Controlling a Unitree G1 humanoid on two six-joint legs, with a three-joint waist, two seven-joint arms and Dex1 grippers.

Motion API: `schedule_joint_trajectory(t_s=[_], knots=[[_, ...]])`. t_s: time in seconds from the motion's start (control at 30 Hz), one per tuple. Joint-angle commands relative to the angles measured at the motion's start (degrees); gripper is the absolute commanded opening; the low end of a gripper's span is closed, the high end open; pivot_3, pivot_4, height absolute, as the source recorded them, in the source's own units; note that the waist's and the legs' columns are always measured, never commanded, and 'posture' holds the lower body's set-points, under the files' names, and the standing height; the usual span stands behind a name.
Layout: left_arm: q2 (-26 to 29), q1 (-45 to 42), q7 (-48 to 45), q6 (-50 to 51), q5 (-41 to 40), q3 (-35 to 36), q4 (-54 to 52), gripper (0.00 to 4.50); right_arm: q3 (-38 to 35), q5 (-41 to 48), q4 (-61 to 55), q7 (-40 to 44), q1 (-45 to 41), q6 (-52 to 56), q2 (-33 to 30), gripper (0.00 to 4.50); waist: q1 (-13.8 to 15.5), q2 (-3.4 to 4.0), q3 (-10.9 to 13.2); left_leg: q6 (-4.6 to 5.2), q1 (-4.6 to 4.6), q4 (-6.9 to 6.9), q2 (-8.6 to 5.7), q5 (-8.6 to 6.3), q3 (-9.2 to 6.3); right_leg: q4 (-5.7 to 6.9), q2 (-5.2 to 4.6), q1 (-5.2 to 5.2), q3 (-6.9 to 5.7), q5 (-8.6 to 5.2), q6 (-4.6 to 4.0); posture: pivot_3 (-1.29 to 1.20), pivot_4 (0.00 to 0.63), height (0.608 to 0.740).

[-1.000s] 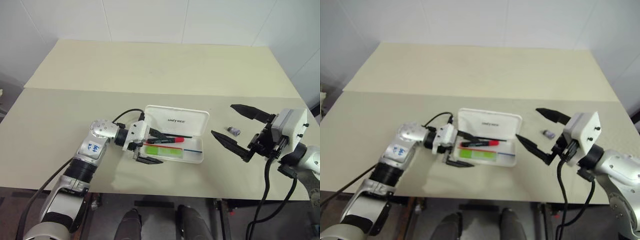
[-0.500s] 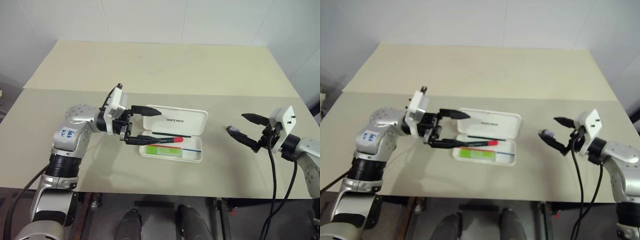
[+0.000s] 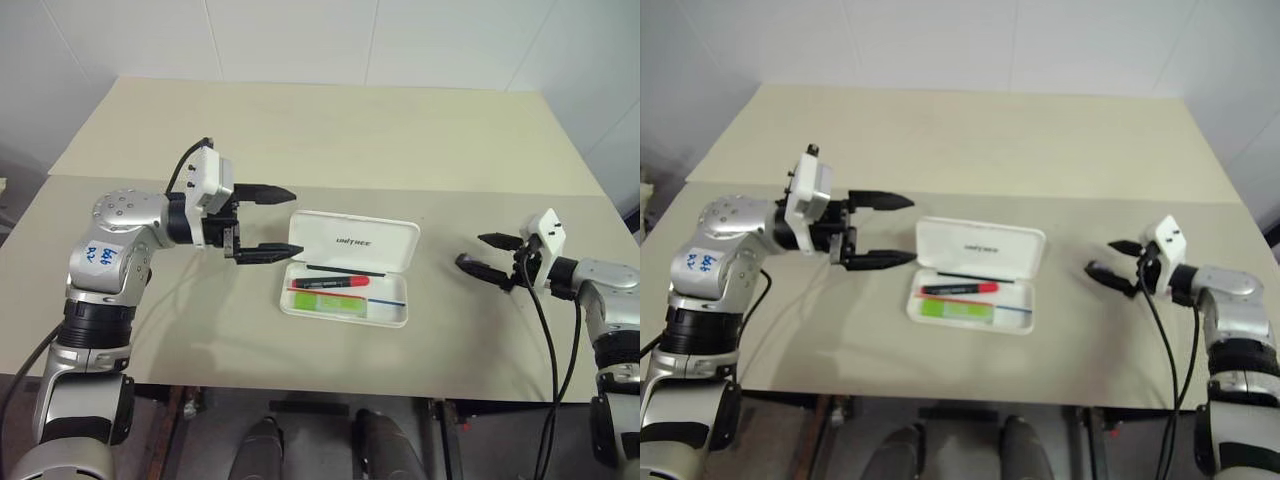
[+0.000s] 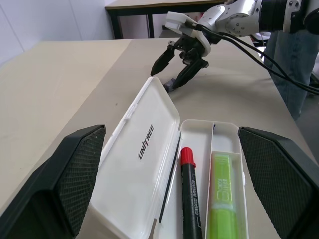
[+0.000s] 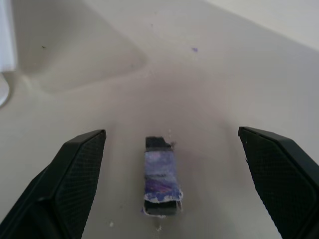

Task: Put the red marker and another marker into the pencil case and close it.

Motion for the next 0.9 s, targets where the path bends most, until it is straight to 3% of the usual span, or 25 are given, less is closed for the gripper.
schedule_joint_trajectory(t_s=[0.03, 0.07, 0.2, 0.5, 0.67, 0.9], knots=[[1.93, -1.20, 0.33, 0.04, -0.65, 1.91, -2.77, 4.48, 0.71, -2.54, 6.22, 0.71, -1.87, -3.73, 0.03, 4.50, -0.03, 0.00, 0.00, 0.00, 0.01, 0.00, 0.00, 0.00, 0.00, 0.01, 0.00, 0.00, 0.00, -0.01, 0.01, 0.00, 0.150, 0.740], [2.24, -1.37, 0.29, 0.10, -0.76, 2.02, -2.78, 4.48, 0.73, -2.94, 7.69, 0.96, -2.18, -4.27, 0.16, 4.50, -0.06, 0.00, 0.00, 0.00, 0.01, 0.00, 0.00, 0.00, 0.00, 0.02, 0.00, 0.00, 0.00, -0.02, 0.01, 0.00, 0.150, 0.740], [2.83, -1.92, 0.00, -0.15, -0.97, 1.98, -2.21, 4.50, 0.27, -3.11, 10.04, 1.35, -2.95, -5.98, 0.94, 3.62, -0.05, 0.00, 0.00, -0.03, 0.02, 0.03, 0.00, 0.01, 0.00, 0.06, 0.00, 0.02, 0.00, -0.02, 0.02, 0.00, 0.150, 0.740], [2.25, -3.40, -0.89, -2.64, 0.52, 0.31, 0.17, 4.50, -1.81, -1.25, 5.46, 3.18, -0.81, -7.97, 2.00, 0.46, -0.30, 0.00, 0.00, -0.07, 0.05, 0.02, 0.00, 0.03, -0.01, 0.11, 0.01, 0.02, 0.00, -0.02, 0.03, 0.00, 0.150, 0.740], [2.13, -3.25, -2.72, -5.88, 2.00, -0.77, 2.16, 4.50, -2.08, -0.39, -1.02, 3.45, 0.44, -6.59, 1.39, 0.40, -0.29, 0.02, 0.01, -0.10, 0.06, 0.03, 0.00, 0.05, -0.01, 0.15, 0.01, 0.01, 0.00, -0.02, 0.03, 0.00, 0.150, 0.740], [1.66, -0.06, -5.01, -8.52, -0.16, 1.18, 3.03, 4.50, -3.53, 9.48, -38.02, 5.00, 11.40, 9.27, -1.92, 0.40, -0.01, 0.18, 0.10, -0.13, 0.03, 0.03, 0.00, 0.07, -0.03, 0.27, 0.01, -0.03, 0.00, -0.10, 0.07, 0.00, 0.150, 0.740]])
